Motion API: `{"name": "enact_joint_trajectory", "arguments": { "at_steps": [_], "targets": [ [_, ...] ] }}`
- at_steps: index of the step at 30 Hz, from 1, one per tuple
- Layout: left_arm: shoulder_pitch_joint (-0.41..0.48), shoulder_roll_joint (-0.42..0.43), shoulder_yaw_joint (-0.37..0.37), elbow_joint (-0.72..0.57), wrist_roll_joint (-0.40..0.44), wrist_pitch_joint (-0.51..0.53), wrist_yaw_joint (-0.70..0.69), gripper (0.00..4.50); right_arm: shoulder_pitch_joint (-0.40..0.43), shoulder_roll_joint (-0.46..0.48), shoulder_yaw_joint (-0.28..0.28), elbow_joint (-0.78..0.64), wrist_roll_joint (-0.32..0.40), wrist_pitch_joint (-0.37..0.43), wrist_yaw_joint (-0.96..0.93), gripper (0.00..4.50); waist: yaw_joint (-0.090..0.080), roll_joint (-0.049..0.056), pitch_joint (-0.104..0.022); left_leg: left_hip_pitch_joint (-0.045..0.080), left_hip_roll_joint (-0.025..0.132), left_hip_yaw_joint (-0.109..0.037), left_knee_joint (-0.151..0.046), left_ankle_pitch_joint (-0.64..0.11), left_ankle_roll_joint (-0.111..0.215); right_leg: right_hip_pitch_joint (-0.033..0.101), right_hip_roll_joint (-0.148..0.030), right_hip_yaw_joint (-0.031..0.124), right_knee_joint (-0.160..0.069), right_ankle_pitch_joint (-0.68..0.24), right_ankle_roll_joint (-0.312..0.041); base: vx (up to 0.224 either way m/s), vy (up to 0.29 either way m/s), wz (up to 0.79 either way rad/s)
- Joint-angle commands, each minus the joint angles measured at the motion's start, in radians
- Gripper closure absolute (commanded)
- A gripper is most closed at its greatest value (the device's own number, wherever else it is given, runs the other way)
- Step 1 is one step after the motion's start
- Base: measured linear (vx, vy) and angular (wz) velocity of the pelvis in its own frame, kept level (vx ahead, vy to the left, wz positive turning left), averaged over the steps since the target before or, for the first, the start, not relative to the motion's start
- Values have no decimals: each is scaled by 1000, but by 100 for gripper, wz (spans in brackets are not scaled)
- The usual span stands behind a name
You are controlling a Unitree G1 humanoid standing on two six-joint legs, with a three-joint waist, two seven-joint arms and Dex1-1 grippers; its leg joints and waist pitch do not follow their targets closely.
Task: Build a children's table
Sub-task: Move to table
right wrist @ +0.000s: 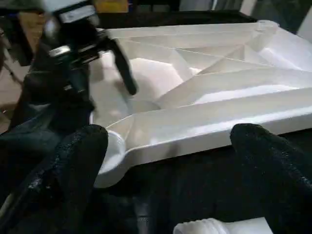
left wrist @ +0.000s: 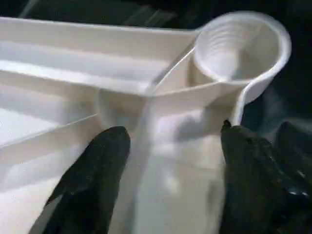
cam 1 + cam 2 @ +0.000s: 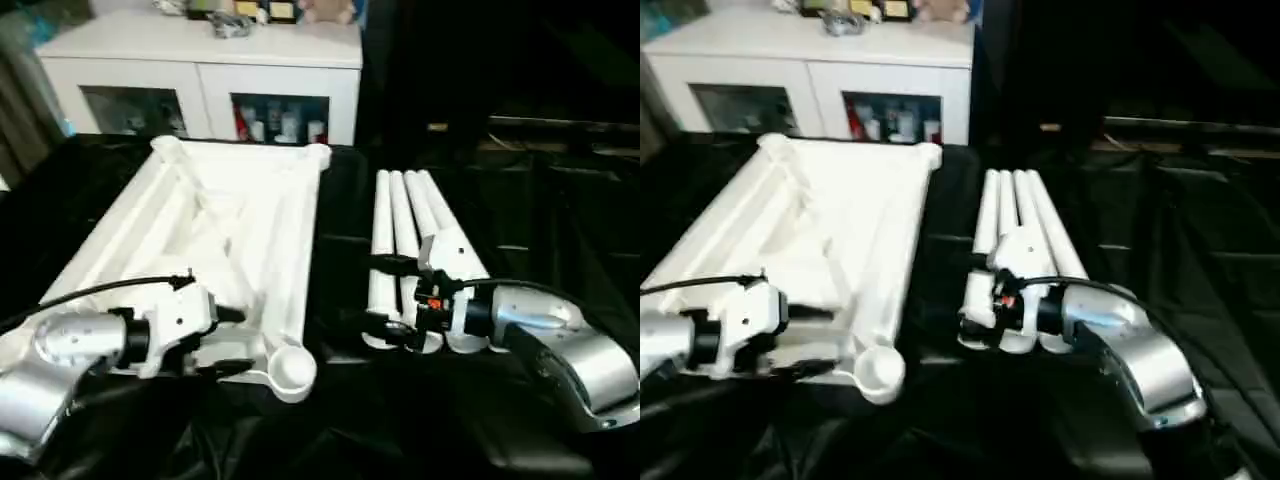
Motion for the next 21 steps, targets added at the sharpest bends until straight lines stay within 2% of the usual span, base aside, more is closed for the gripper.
{"name": "enact_joint_trajectory", "arguments": {
  "at_steps": [1, 2, 3, 4, 5, 6, 7, 8, 9, 10, 11, 12, 13, 14, 15, 16, 17, 18, 19, 20, 21],
  "targets": [
    [-58, 4, -24, 111, 75, -55, 13, 152, -23, -14, 29, -1, 4, 12, 37, 0, -1, 0, -42, -4, 75, -34, -105, -270, -2, 22, -83, 47, -95, -571, -123, 0, 0, 0],
    [-79, 1, -29, 143, 89, -70, 18, 152, -27, -17, 35, -1, 5, 14, 46, 0, -1, -1, -43, -5, 76, -35, -106, -260, -1, 23, -82, 48, -92, -554, -128, 0, 0, 0],
    [-82, 0, -30, 147, 91, -72, 19, 175, -28, -17, 36, -1, 5, 14, 47, 0, 0, 1, -43, -6, 76, -34, -106, -253, 1, 23, -81, 48, -92, -540, -132, 0, 0, 0],
    [-107, -5, -33, 183, 98, -85, 12, 180, -32, -20, 43, -2, 3, 15, 57, 0, -1, 2, -46, -11, 81, -35, -109, -230, -3, 30, -83, 46, -82, -460, -163, 0, 0, 0],
    [-121, -7, -34, 203, 99, -89, 5, 180, -34, -20, 47, -2, 2, 15, 61, 0, -1, 2, -46, -11, 81, -35, -109, -230, -3, 30, -83, 46, -82, -460, -163, 0, 0, 0],
    [-146, -6, -42, 240, 94, -99, -24, 182, -38, -20, 55, -2, 0, 15, 70, 0, 2, 10, -51, -6, 80, -31, -106, -219, -6, 27, -81, 47, -77, -388, -192, 0, 0, 0],
    [-158, -3, -48, 256, 91, -103, -42, 187, -41, -20, 59, -2, -1, 15, 75, 0, 2, 8, -55, -6, 80, -29, -104, -198, -5, 29, -81, 47, -73, -341, -207, 0, 0, 0],
    [-167, -4, -56, 275, 92, -114, -56, 197, -38, -24, 59, -4, -1, 14, 84, 0, 5, 15, -58, -8, 81, -27, -103, -154, 0, 33, -82, 47, -64, -249, -235, 0, 0, 0],
    [-173, -4, -60, 287, 93, -122, -65, 210, -39, -25, 61, -3, -3, 14, 86, 0, 5, 13, -59, -7, 81, -23, -100, -140, 5, 33, -81, 46, -63, -216, -246, 53, 6, 4],
    [-181, -2, -68, 303, 96, -128, -87, 220, -40, -27, 63, -4, -5, 16, 91, 0, 6, 11, -62, -9, 81, -21, -96, -100, 15, 37, -80, 44, -54, -139, -273, 60, 8, 3],
    [-188, -3, -72, 316, 99, -135, -100, 223, -40, -30, 63, -5, -5, 18, 95, 0, 7, 12, -66, -15, 80, -20, -94, -50, 27, 45, -82, 42, -46, -69, -290, 60, 8, 3],
    [-188, -3, -72, 316, 99, -135, -100, 239, -40, -30, 63, -5, -5, 18, 95, 0, 9, 15, -71, -13, 82, -18, -89, -5, 38, 44, -81, 38, -39, -1, -304, 0, 0, 0],
    [-194, -2, -75, 326, 100, -139, -112, 239, -43, -31, 64, -6, -4, 22, 97, 0, 11, 23, -71, -12, 82, -17, -87, 12, 44, 41, -82, 37, -37, 26, -313, 0, 0, 0],
    [-211, -5, -73, 357, 92, -146, -138, 253, -50, -28, 68, -1, -3, 25, 101, 0, 13, 35, -73, -13, 80, -18, -82, 46, 55, 45, -83, 35, -29, 86, -328, 0, 0, 0],
    [-214, -6, -72, 364, 89, -147, -145, 261, -52, -27, 70, 1, -4, 25, 101, 0, 14, 49, -74, -10, 79, -18, -82, 52, 55, 43, -80, 32, -30, 103, -333, 67, 7, 4],
    [-219, -7, -71, 373, 84, -147, -154, 265, -54, -25, 72, 4, -5, 24, 101, 0, 10, 32, -73, -11, 79, -15, -82, 44, 60, 44, -76, 29, -31, 123, -341, 0, 0, 0],
    [-225, -11, -71, 380, 78, -144, -165, 271, -55, -26, 72, 9, -6, 22, 104, 0, 15, 32, -70, -15, 81, -16, -85, 14, 56, 50, -83, 31, -32, 99, -350, 0, 0, 0],
    [-225, -12, -71, 381, 77, -143, -166, 285, -55, -26, 72, 10, -7, 22, 104, 0, 15, 32, -70, -15, 81, -16, -85, 14, 56, 50, -83, 31, -32, 99, -350, 0, 0, 0],
    [-231, -14, -77, 385, 74, -139, -185, 307, -56, -23, 72, 13, -9, 24, 103, 0, 20, 34, -62, -9, 87, -13, -91, -74, 29, 46, -87, 33, -45, -18, -347, 0, 0, 0],
    [-234, -17, -78, 388, 72, -135, -189, 309, -55, -20, 73, 12, -8, 26, 102, 0, 20, 34, -62, -9, 87, -13, -91, -74, 29, 46, -87, 33, -45, -18, -347, 0, 0, 0],
    [-239, -22, -75, 389, 73, -129, -178, 309, -48, -16, 78, 8, -12, 26, 97, 0, 21, 44, -59, -5, 91, -11, -94, -124, 4, 44, -85, 32, -51, -80, -334, 0, 0, 0]
  ]
}}
